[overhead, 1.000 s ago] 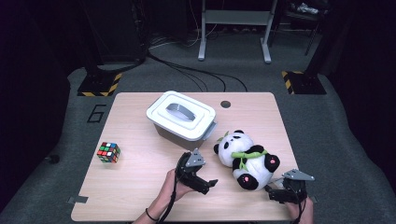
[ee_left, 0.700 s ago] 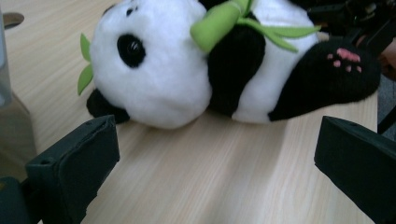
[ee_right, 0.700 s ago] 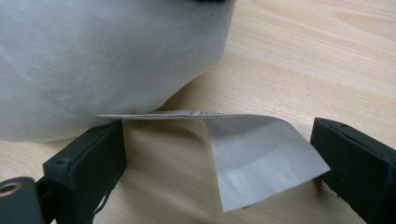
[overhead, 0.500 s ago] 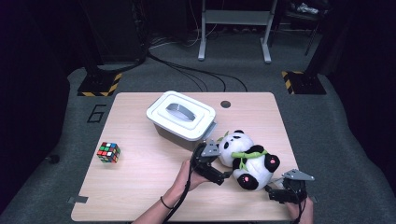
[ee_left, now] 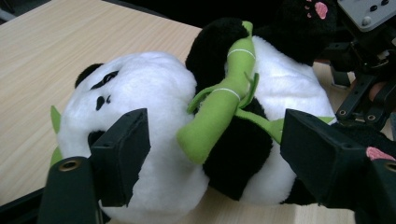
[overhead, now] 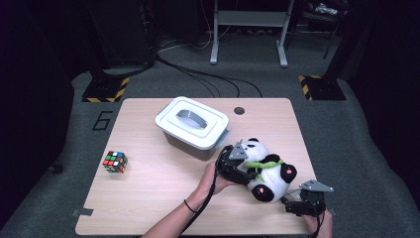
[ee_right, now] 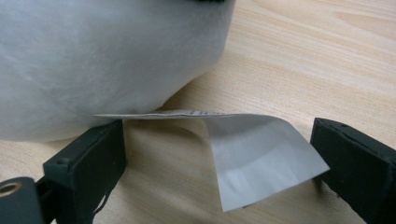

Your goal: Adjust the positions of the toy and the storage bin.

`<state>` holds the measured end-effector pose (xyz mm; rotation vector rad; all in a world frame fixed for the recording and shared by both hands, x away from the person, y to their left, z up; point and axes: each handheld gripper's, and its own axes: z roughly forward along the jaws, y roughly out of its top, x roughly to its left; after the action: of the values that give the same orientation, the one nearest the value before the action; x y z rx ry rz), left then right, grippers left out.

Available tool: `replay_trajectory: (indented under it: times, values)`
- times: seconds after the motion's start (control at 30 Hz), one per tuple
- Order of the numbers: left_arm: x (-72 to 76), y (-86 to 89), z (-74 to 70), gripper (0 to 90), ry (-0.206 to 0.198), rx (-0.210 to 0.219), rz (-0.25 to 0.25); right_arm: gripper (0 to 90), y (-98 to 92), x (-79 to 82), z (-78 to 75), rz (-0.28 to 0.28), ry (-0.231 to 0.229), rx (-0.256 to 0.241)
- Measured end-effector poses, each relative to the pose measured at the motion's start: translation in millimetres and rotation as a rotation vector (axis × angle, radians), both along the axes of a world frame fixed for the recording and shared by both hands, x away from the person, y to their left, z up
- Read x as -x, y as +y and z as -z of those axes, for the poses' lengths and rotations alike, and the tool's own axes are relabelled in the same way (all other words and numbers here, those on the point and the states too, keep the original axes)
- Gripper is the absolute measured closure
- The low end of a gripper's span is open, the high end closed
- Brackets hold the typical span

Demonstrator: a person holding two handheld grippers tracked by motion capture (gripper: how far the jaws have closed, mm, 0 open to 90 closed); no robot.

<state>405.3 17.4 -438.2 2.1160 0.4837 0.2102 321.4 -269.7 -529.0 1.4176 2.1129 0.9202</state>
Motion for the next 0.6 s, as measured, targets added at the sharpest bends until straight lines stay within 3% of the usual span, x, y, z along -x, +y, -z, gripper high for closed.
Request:
replay_trajectory:
  times: [0.2,0.47,0.6]
  values:
    - [-1.5,-1.8,5.2,45.3,0.024,0.012,0.028,4.1,-0.1,0.0,0.0,0.000,0.000,-0.001]
    - [3.7,1.1,8.0,73.8,0.010,0.035,0.029,4.3,-0.2,0.2,-0.3,0.005,0.004,-0.010]
    - [4.8,2.3,8.1,77.1,0.003,0.032,0.023,4.2,0.0,0.2,-0.2,0.005,0.004,-0.009]
